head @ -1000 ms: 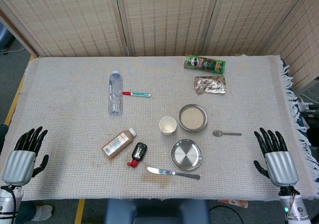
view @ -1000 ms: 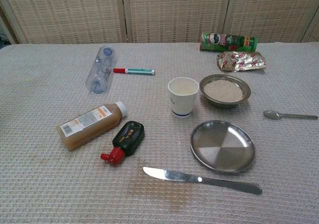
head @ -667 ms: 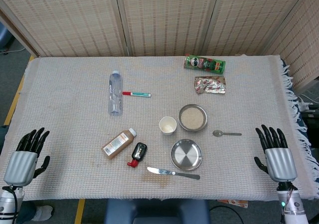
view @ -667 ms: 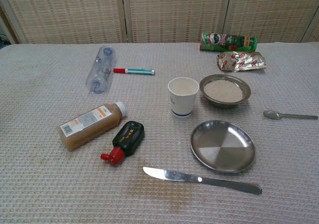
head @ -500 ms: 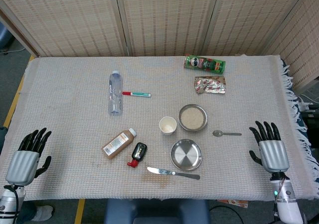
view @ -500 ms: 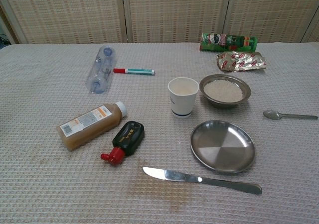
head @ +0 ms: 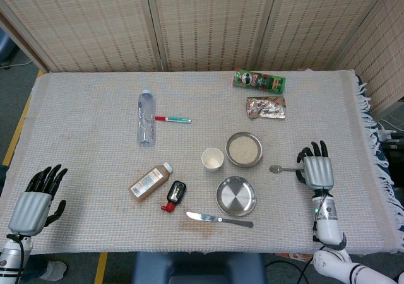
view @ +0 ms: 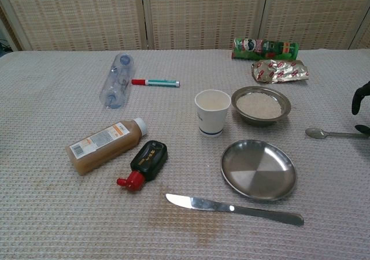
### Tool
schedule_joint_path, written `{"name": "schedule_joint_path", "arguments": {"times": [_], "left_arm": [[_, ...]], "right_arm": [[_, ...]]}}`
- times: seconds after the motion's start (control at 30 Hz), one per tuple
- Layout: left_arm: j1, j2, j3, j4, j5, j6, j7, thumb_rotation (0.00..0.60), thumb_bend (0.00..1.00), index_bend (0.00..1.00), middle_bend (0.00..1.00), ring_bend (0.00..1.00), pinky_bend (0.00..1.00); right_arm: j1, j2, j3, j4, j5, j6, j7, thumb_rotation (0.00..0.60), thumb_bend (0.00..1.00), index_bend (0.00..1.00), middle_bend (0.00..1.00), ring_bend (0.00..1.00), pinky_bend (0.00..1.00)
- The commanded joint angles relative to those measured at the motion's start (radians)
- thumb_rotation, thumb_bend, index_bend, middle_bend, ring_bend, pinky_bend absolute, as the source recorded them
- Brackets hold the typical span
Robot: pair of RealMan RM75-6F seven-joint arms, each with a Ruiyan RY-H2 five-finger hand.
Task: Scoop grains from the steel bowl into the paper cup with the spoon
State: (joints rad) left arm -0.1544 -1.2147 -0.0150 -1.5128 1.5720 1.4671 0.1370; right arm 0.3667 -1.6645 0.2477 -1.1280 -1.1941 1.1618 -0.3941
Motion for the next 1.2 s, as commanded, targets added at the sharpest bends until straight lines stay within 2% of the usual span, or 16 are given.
{"name": "schedule_joint_path", "arguments": {"times": [0.03, 0.3, 0.8, 1.2], "left_arm": [[0.001, 0.003, 0.004, -0.004, 0.01, 0.006, -0.002, 0.6, 0.43, 0.0, 0.0, 0.0, 0.12], [0.003, 0.011, 0.011, -0.009, 0.022, 0.01, -0.011, 0.6, 0.43, 0.0, 0.0, 0.0, 0.12], [0.003, 0.018, 0.015, -0.013, 0.027, 0.007, -0.017, 0.6, 0.43, 0.0, 0.0, 0.0, 0.12], [0.001, 0.014, 0.014, -0.01, 0.023, 0.002, -0.007, 0.6, 0.43, 0.0, 0.0, 0.0, 0.12]], "right_arm": [[0.036, -0.029, 0.016, 0.015, 0.064, -0.051, -0.076, 0.6, 0.22, 0.46, 0.31, 0.09, 0.01], [0.081, -0.072, 0.009, 0.024, 0.127, -0.079, -0.197, 0.6, 0.22, 0.46, 0.31, 0.09, 0.01], [0.09, -0.097, -0.025, 0.083, 0.138, -0.072, -0.207, 0.6, 0.28, 0.5, 0.31, 0.09, 0.01], [0.083, -0.048, -0.047, 0.035, 0.135, -0.084, -0.19, 0.6, 0.29, 0.5, 0.31, 0.09, 0.01]]}}
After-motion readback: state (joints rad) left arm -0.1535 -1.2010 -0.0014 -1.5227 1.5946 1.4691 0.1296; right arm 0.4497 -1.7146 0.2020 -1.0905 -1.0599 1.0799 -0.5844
